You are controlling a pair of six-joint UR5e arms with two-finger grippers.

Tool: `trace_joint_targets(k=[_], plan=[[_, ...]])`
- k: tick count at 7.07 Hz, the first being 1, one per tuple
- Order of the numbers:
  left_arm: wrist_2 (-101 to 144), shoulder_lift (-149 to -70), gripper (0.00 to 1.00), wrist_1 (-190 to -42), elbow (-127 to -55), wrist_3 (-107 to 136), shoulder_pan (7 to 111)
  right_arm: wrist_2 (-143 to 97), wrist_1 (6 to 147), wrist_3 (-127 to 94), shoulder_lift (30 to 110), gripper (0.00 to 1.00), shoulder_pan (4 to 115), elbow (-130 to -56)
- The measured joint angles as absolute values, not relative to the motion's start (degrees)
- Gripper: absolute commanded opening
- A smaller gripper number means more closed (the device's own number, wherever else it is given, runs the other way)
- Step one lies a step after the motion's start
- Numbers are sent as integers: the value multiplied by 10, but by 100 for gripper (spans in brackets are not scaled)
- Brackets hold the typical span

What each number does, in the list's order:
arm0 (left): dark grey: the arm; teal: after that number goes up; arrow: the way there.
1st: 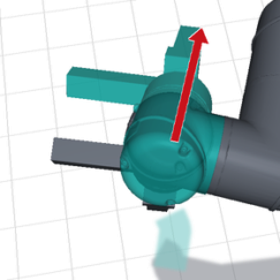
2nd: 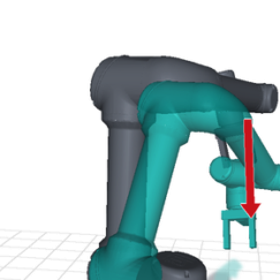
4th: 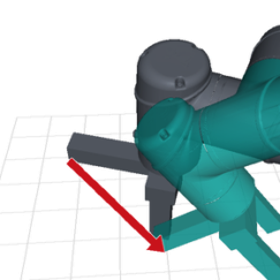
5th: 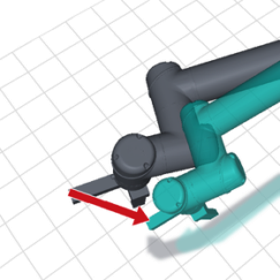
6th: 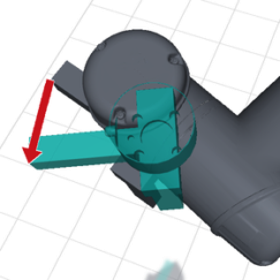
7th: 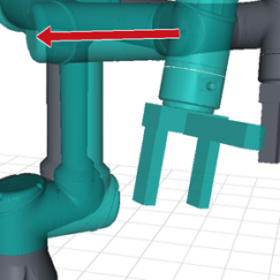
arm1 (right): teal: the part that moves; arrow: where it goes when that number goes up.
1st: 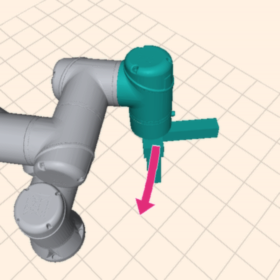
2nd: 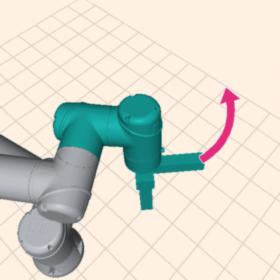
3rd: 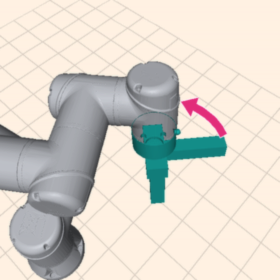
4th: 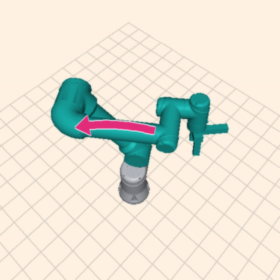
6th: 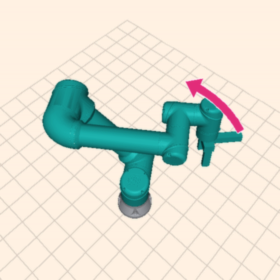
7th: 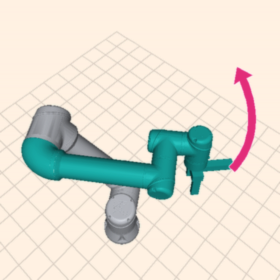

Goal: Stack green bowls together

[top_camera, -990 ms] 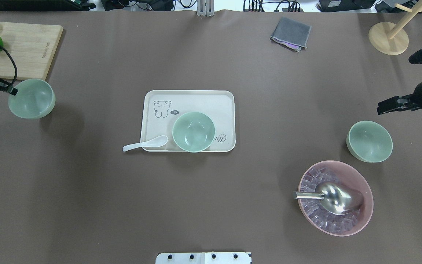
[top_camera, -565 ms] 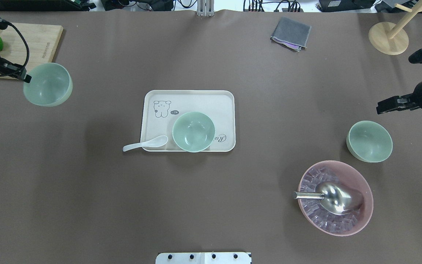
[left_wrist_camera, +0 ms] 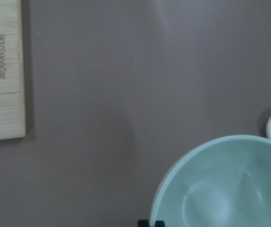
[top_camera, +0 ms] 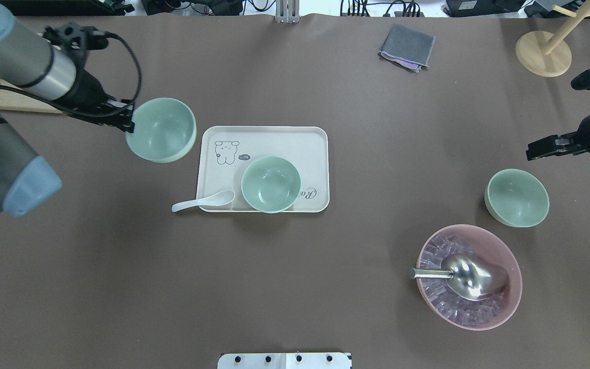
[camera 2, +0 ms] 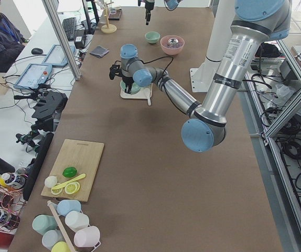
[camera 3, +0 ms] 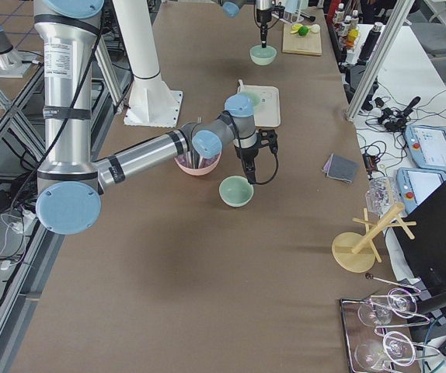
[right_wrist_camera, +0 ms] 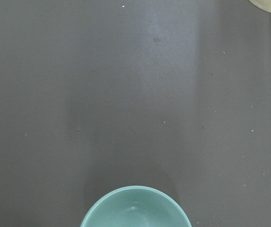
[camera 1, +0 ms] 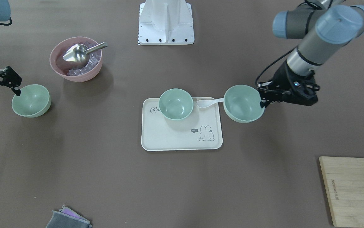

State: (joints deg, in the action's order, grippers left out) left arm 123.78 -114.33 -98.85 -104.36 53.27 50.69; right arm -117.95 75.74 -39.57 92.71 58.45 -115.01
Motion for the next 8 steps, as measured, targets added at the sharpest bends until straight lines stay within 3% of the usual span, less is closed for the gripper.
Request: trace_joint_targets(k=[4, 8], plan=[[1142, -1266, 0, -899, -1015, 667, 376, -1179, 754, -398, 927, 100, 584, -1150], [1105, -1298, 0, -905, -970, 702, 333, -1178, 754, -398, 927, 100, 584, -1150]])
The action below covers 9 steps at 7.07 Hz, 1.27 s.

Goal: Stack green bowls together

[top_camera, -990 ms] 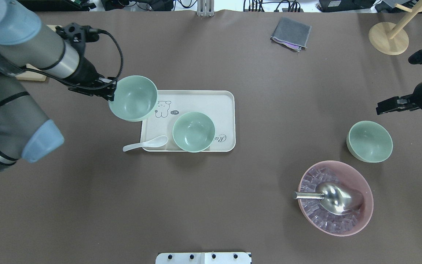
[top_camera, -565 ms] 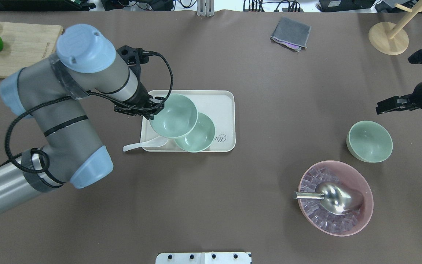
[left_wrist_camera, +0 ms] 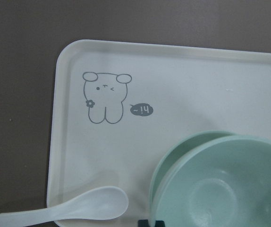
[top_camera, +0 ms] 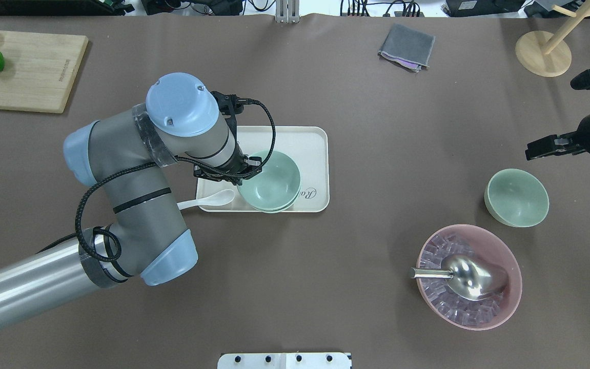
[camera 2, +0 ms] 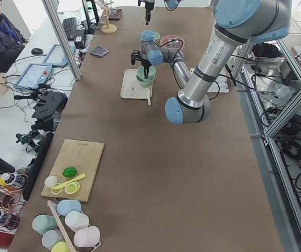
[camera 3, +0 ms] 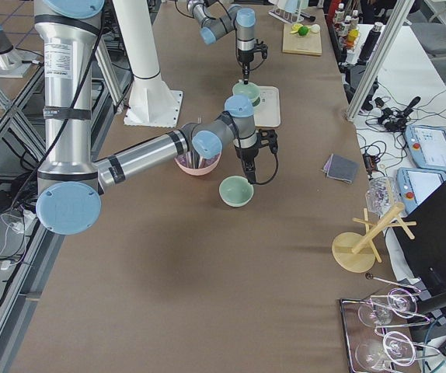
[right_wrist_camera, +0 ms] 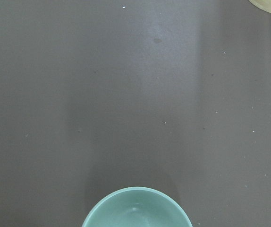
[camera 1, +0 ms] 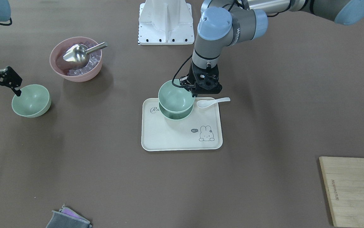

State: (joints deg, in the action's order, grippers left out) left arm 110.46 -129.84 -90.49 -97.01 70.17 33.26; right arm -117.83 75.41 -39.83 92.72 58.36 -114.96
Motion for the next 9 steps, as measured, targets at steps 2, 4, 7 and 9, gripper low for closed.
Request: trace_joint_targets(k=[2, 4, 7, 9], plan=[[1104, -1299, 0, -918, -958, 702, 329, -1178, 754, -398, 927, 100, 584, -1150], [1104, -1298, 0, -949, -937, 702, 329, -1178, 753, -398, 927, 100, 584, -1150], [1104, -1298, 0, -964, -927, 702, 329, -1178, 754, -398, 927, 100, 584, -1150], [1104, -1296, 0, -965, -927, 701, 329, -1178, 754, -398, 927, 100, 584, -1150]])
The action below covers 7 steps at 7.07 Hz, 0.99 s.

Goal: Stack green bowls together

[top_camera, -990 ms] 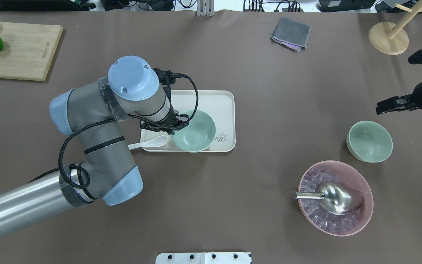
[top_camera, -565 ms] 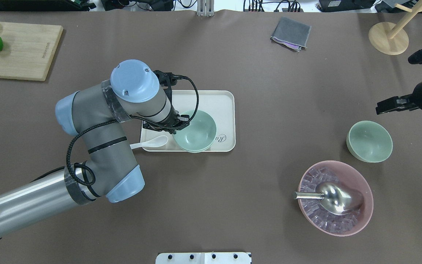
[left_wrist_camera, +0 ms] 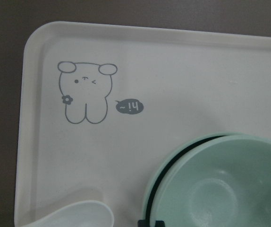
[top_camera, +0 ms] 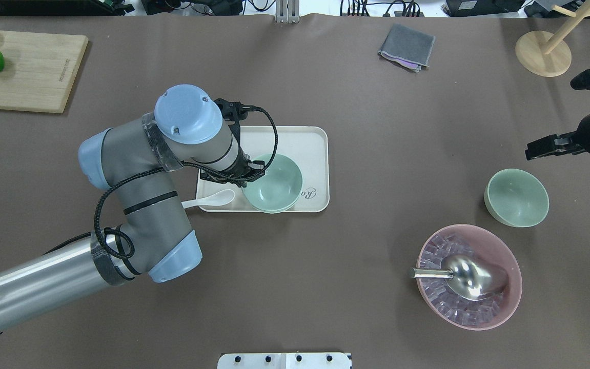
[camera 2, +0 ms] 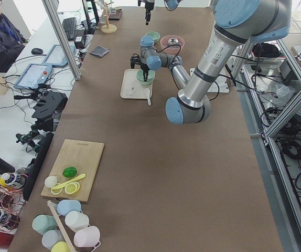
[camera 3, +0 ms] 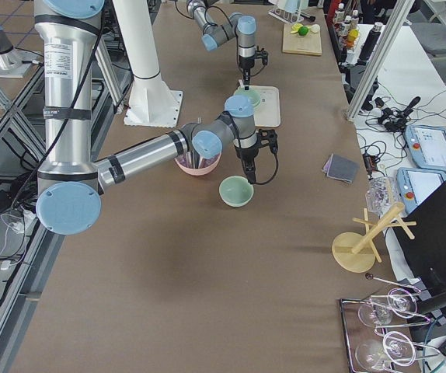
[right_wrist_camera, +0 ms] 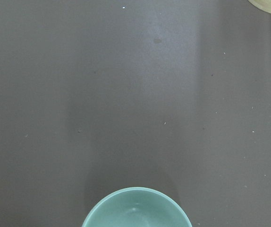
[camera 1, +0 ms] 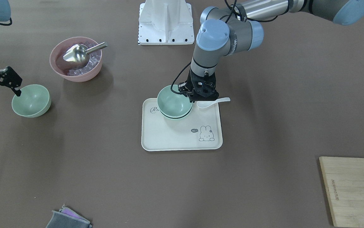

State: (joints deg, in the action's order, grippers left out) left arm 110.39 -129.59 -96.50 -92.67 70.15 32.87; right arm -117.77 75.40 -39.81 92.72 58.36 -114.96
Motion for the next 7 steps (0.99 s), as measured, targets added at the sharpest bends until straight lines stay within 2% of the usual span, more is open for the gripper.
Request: trace_joint_targets(k=[7], plan=[[1104, -1293, 0, -989, -917, 702, 328, -1178, 754, -398, 927, 100, 584, -1150]])
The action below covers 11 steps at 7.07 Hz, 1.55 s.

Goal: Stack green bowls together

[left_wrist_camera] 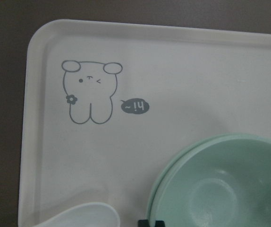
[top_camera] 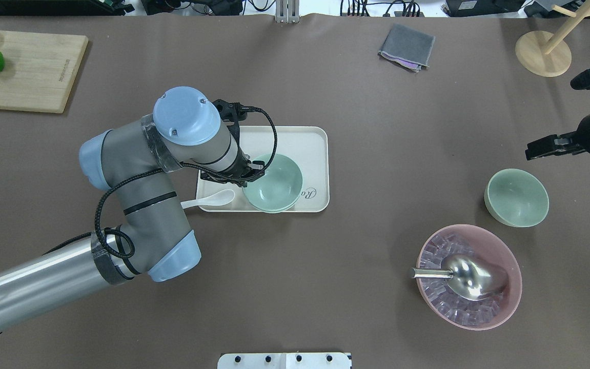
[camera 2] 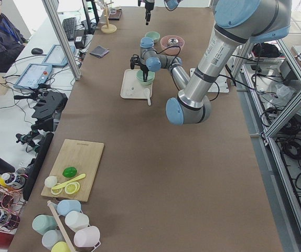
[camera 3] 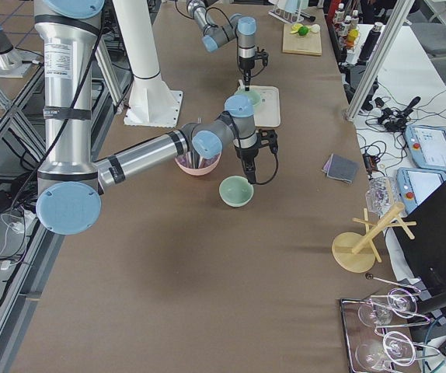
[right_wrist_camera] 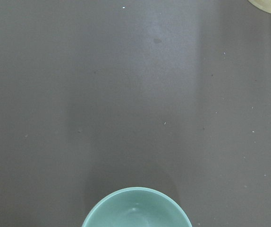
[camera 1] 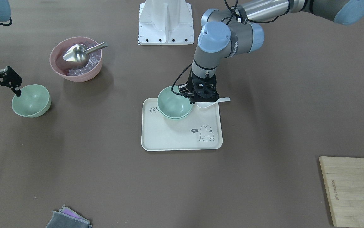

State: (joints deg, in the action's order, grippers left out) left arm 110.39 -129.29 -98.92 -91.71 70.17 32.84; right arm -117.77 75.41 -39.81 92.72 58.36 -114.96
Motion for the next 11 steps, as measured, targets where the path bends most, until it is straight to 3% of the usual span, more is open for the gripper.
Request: trace_joint_targets(k=[2, 3, 5, 7, 9, 11], plan=[[1104, -1293, 0, -994, -914, 702, 328, -1178, 754, -398, 927, 100, 584, -1150], [1104, -1293, 15, -995, -914, 702, 328, -1178, 754, -398, 927, 100, 584, -1150], [1104, -1293, 65, -998, -915, 701, 329, -1178, 754, -399, 927, 100, 584, -1150], [1105, -1293, 97, -1001, -920, 699, 329, -1178, 754, -399, 927, 100, 584, -1150], [1106, -1287, 97, -990, -955, 698, 333, -1178, 754, -395, 927, 100, 584, -1149], [1108, -1244, 97, -939, -1036, 694, 355, -1178, 754, -393, 927, 100, 584, -1146]])
